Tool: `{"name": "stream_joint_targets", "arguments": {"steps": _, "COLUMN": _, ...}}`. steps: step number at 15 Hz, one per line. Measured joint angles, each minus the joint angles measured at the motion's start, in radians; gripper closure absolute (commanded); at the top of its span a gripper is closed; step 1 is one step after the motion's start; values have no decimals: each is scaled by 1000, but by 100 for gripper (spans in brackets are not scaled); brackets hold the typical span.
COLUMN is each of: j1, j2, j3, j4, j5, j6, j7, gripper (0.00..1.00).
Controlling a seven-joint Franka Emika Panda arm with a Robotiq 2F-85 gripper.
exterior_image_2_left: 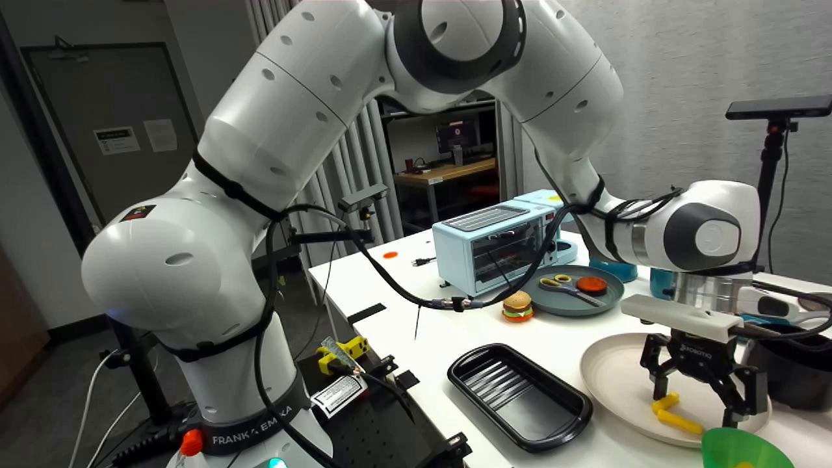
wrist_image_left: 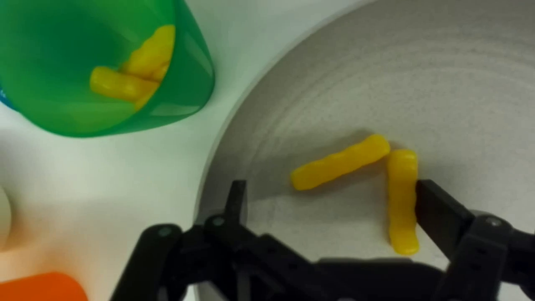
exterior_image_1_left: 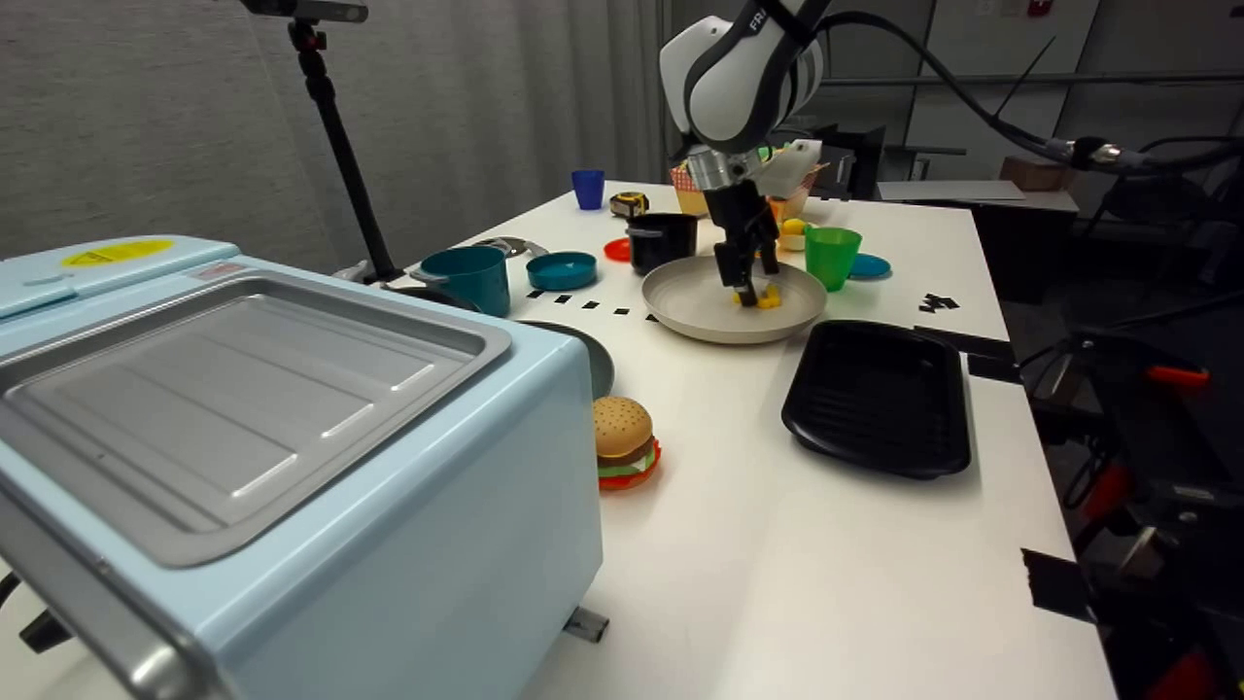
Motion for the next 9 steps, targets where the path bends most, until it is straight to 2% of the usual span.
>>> {"name": "stream_joint_targets", "arguments": {"steps": 9, "j1": -4, "j2": -19, "j3": -10, "j4": -35, "j5": 83, "j6": 11, "j7": 121, "gripper": 0}}
